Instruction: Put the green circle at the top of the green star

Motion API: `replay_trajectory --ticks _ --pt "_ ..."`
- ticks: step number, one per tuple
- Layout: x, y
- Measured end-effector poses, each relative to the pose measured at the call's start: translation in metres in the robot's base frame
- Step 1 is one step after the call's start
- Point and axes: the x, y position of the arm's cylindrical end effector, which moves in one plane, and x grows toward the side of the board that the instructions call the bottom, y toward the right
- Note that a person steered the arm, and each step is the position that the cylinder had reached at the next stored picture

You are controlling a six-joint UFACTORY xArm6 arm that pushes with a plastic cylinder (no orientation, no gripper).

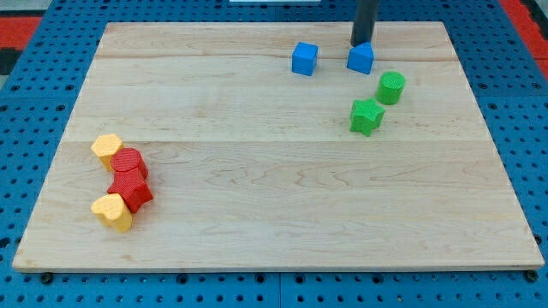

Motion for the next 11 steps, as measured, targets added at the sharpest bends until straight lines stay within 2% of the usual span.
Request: replay_trajectory --ticks 2,3,4,6,9,11 --pt "0.047 0.074" --pt "0.067 0.078" --pt "0.067 0.077" --pt "0.081 0.025" --pt "0.090 -0.003" --pt "0.106 -0.066"
